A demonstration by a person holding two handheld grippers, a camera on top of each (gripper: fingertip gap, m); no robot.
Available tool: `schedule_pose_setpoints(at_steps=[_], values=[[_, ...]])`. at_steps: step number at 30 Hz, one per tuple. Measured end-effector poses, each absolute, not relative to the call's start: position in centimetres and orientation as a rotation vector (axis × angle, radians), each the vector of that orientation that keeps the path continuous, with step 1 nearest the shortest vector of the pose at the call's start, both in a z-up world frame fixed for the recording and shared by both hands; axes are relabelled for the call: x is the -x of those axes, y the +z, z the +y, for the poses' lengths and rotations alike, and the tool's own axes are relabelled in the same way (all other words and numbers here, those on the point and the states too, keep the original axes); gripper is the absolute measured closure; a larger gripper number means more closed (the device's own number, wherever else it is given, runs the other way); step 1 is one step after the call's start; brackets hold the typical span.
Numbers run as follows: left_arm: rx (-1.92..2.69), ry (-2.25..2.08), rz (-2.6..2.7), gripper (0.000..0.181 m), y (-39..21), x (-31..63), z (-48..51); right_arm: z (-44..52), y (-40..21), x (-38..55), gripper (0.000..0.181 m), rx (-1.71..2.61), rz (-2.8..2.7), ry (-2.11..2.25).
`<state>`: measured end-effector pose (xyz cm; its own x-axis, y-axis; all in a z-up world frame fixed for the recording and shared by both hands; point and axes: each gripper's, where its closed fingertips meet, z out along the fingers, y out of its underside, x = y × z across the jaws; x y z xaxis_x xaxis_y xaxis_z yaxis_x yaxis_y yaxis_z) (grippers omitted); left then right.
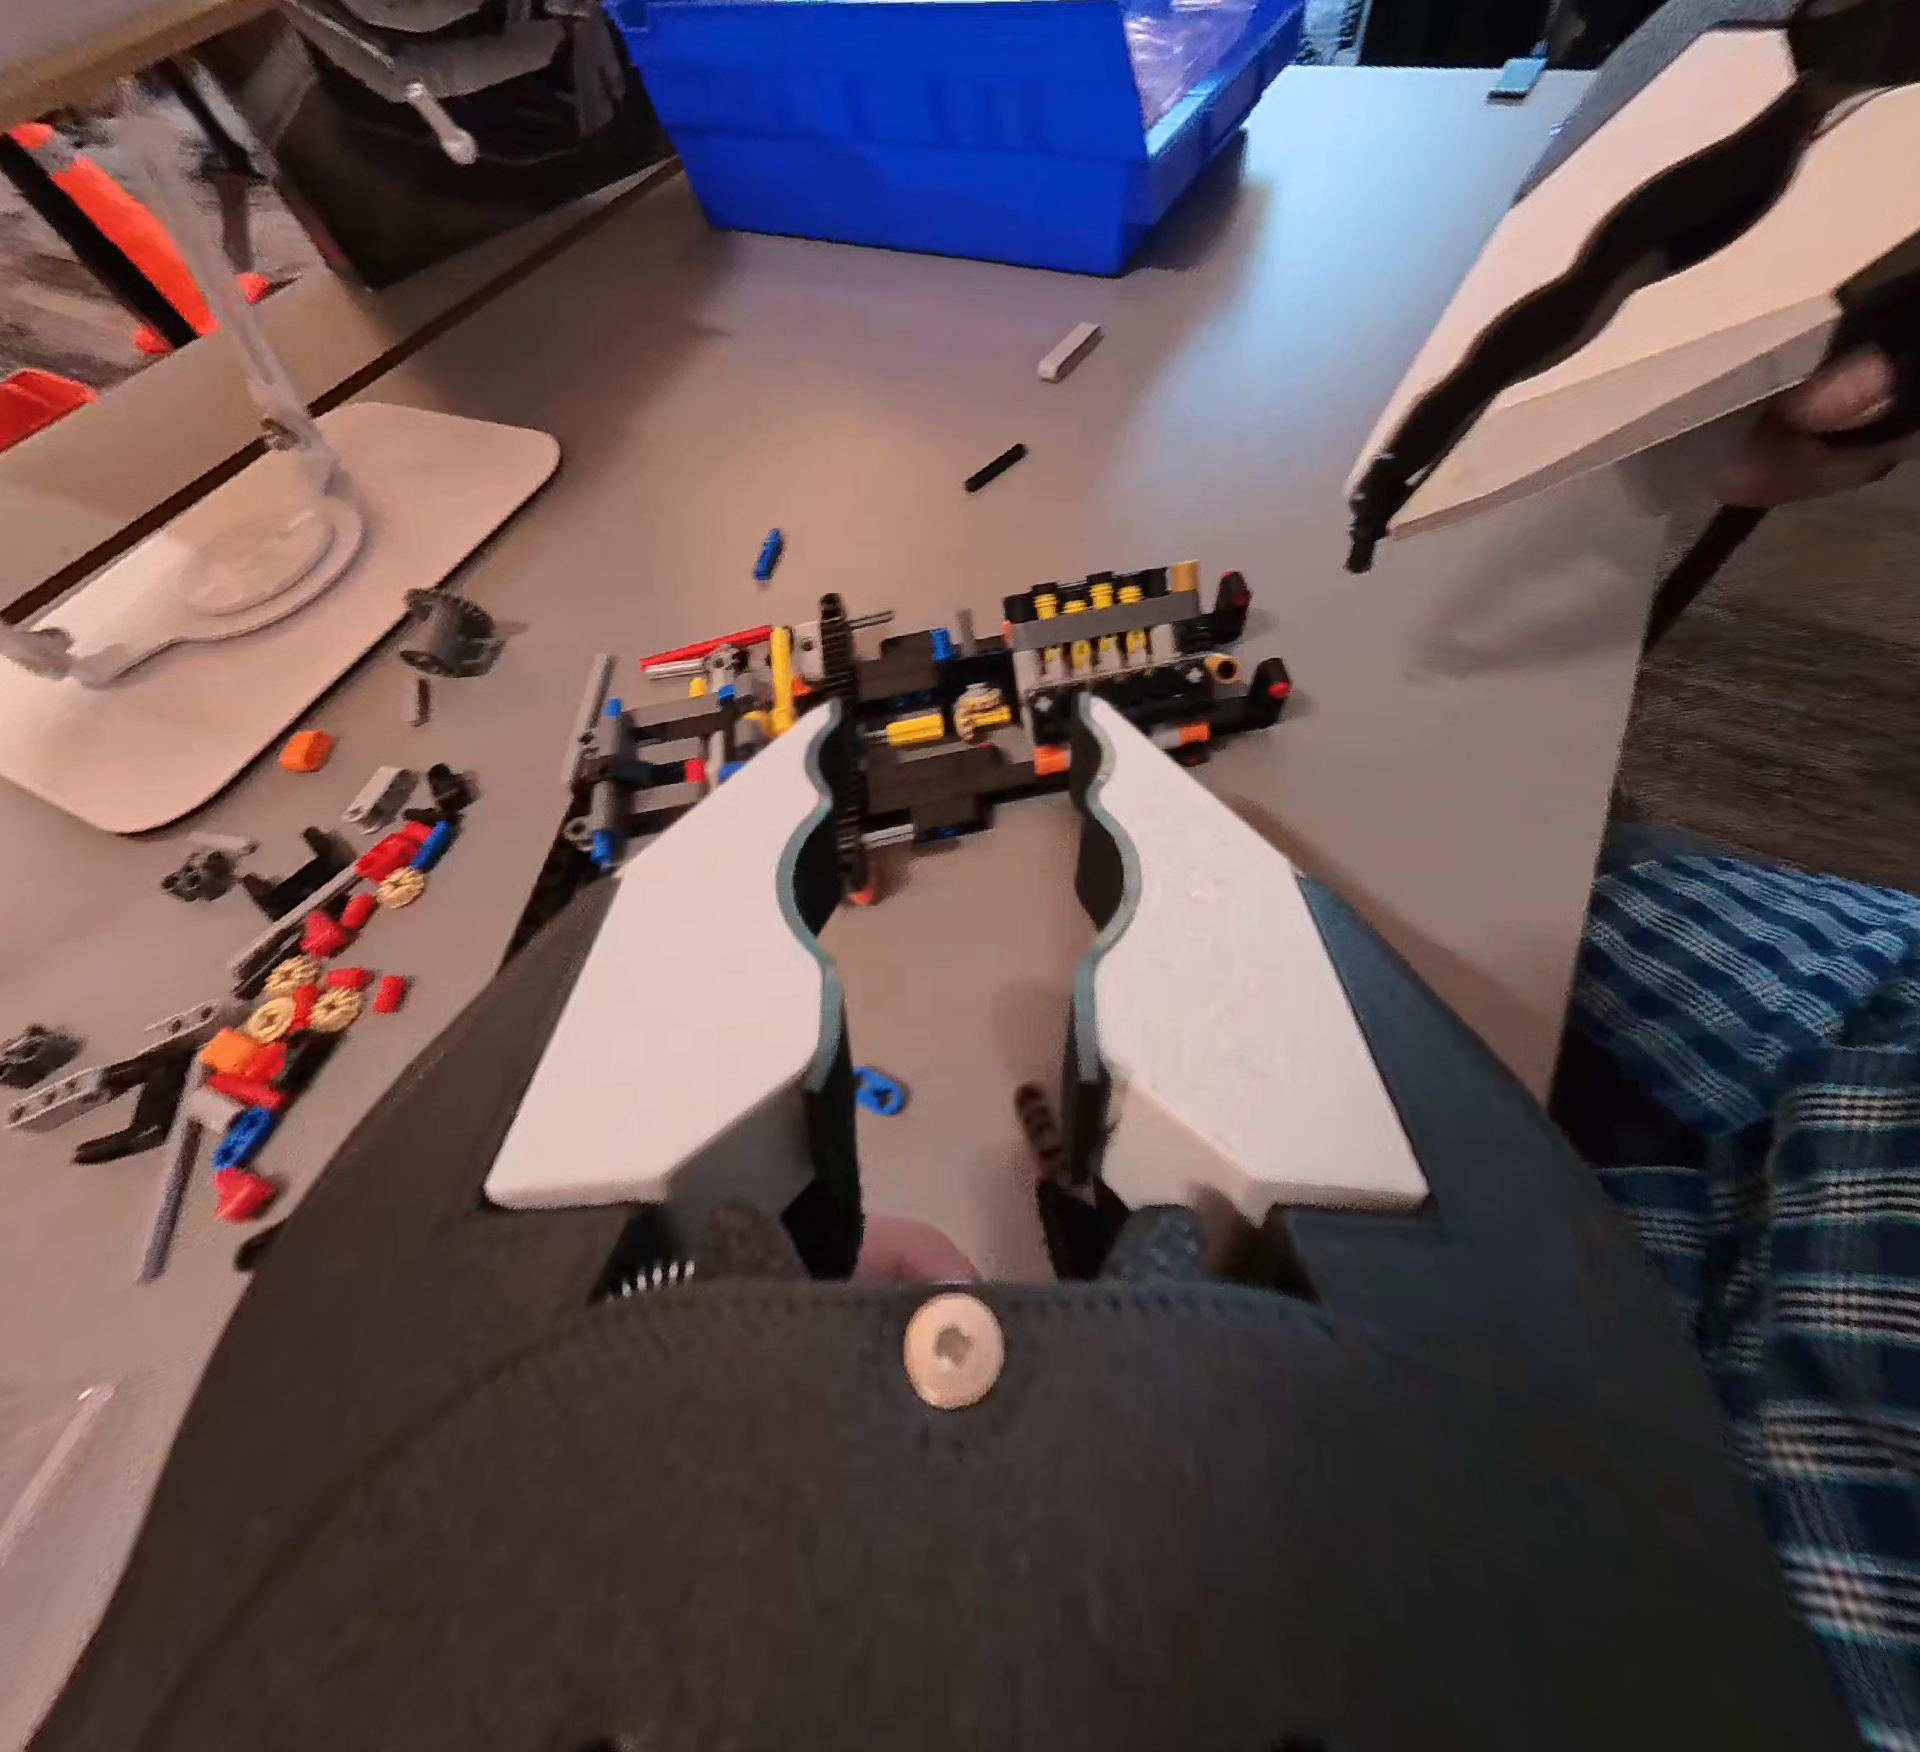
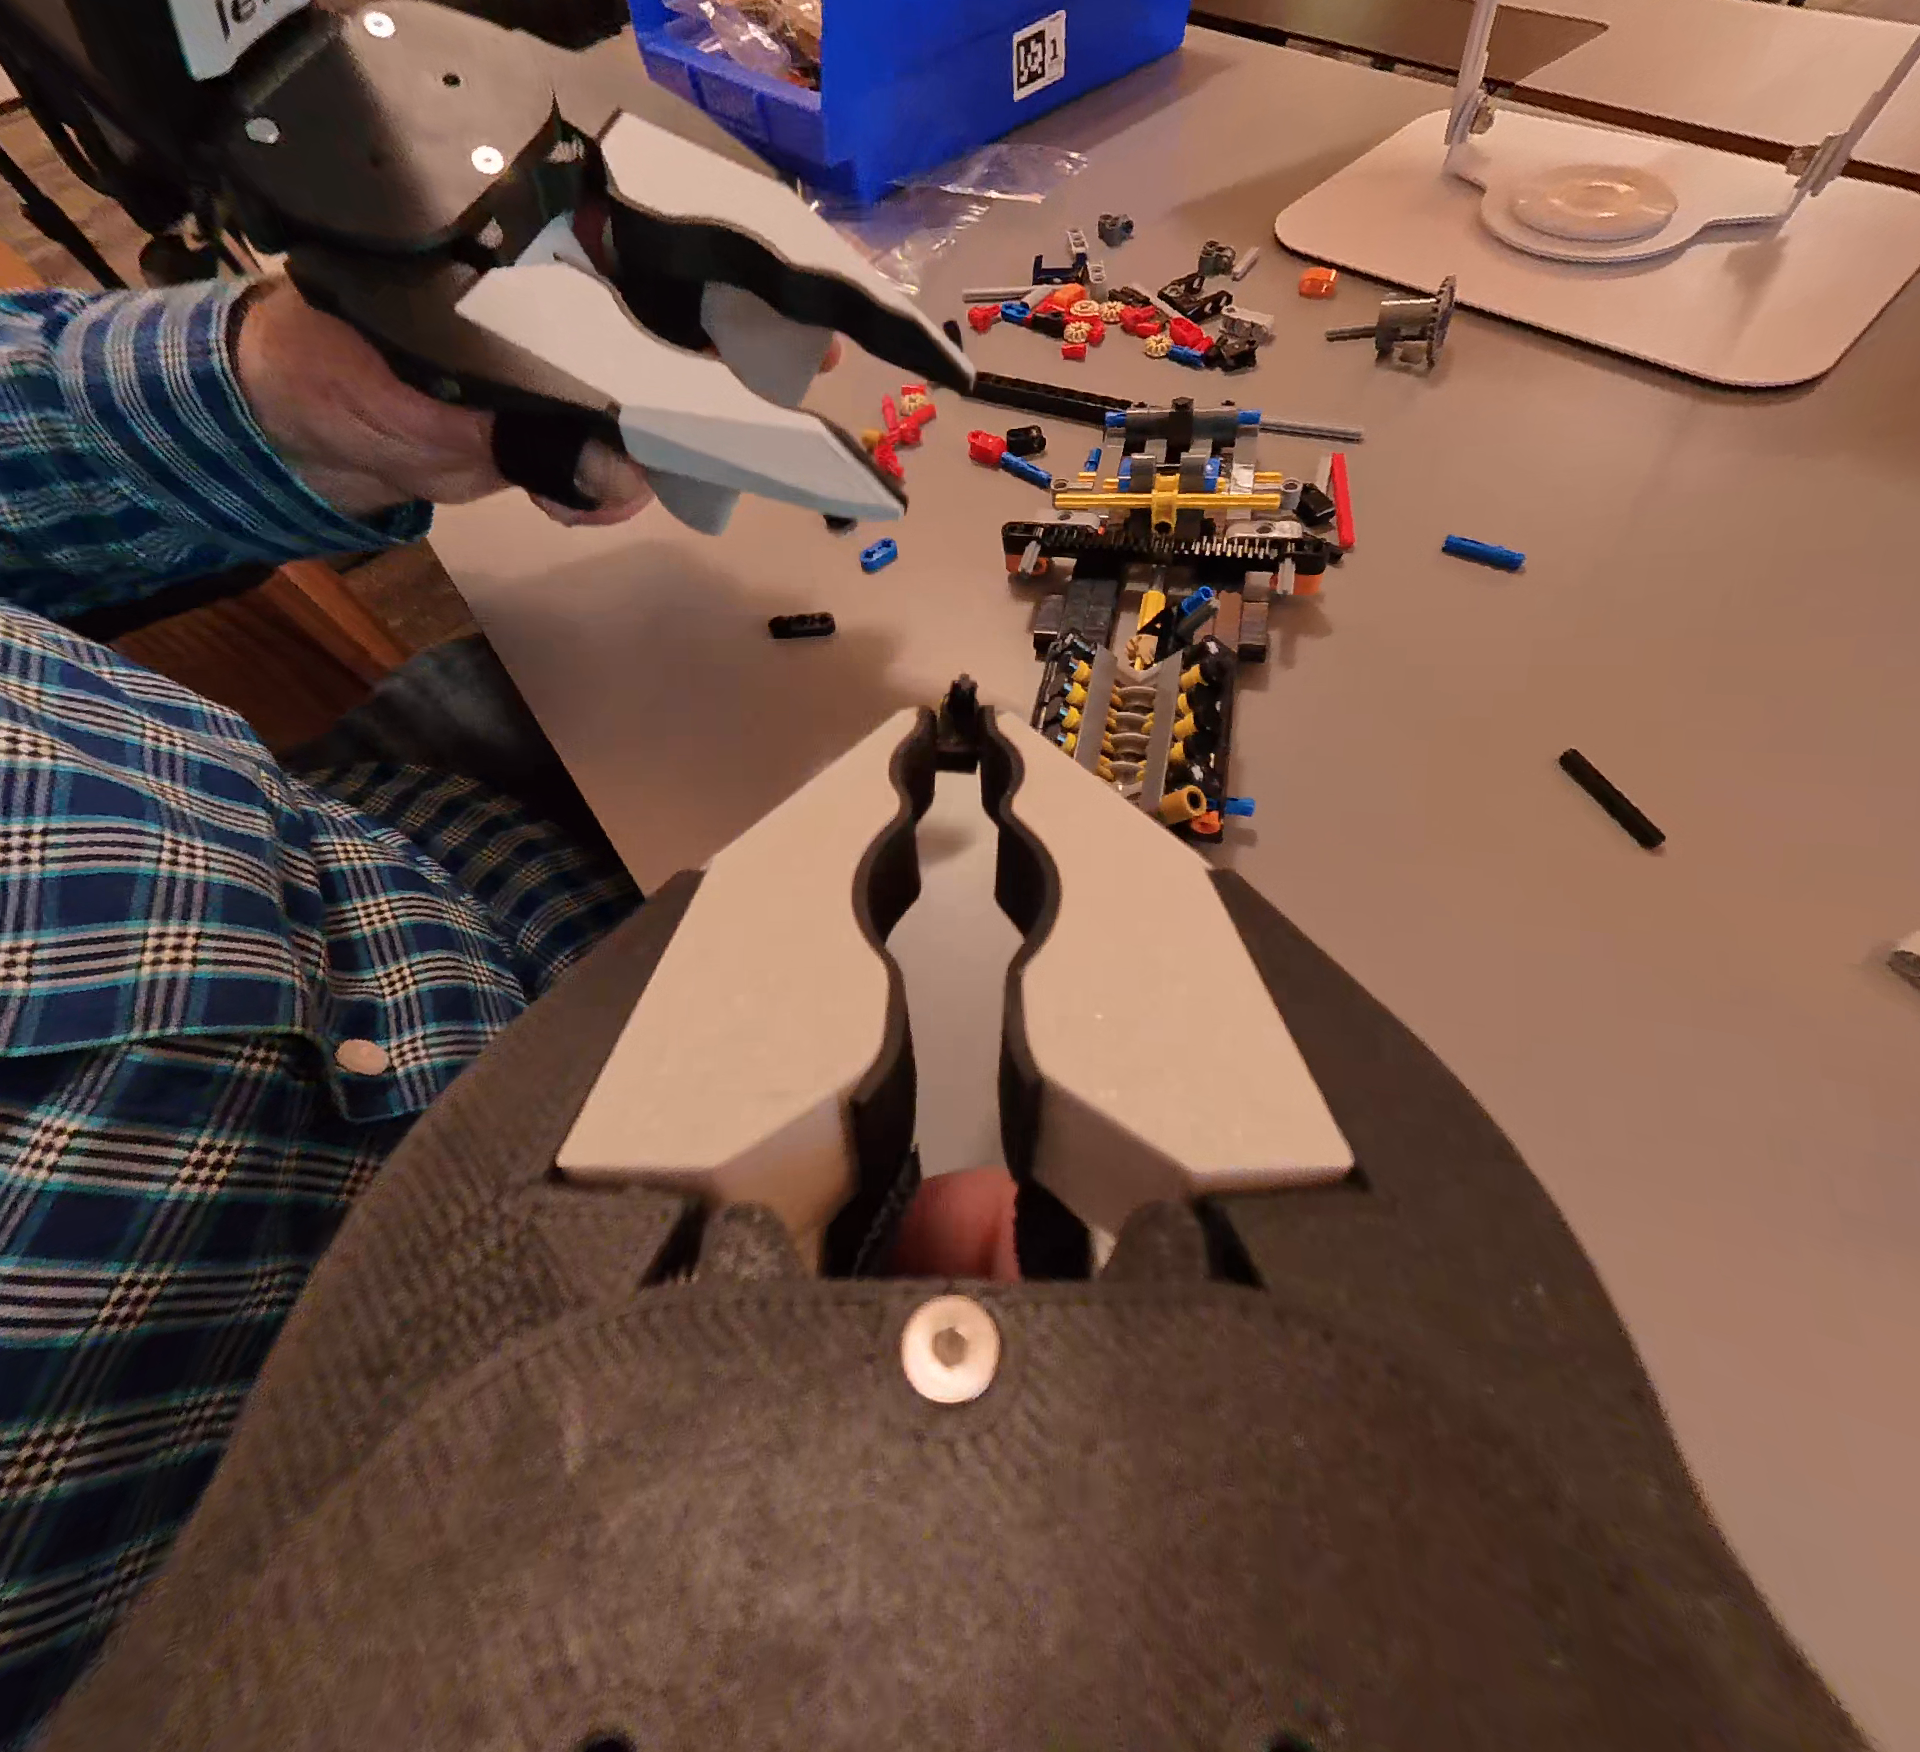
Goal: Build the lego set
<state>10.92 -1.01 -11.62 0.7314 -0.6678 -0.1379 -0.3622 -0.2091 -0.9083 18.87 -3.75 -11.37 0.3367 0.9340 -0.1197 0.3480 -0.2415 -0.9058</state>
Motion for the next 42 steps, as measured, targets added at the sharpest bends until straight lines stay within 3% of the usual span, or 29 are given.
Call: schedule_pose_setpoints(at_steps=[1,42], values=[[1.817,-0.357,0.814,0.142,-11.7,-11.4,-1.2,-3.8,-11.3,-18.8,0.175,1.768,-1.137,0.898],[1.845,-0.370,0.965,0.139,-15.1,-15.5,-2.7,0.3,-12.9,-22.4,0.175,1.844,-0.914,0.970]])
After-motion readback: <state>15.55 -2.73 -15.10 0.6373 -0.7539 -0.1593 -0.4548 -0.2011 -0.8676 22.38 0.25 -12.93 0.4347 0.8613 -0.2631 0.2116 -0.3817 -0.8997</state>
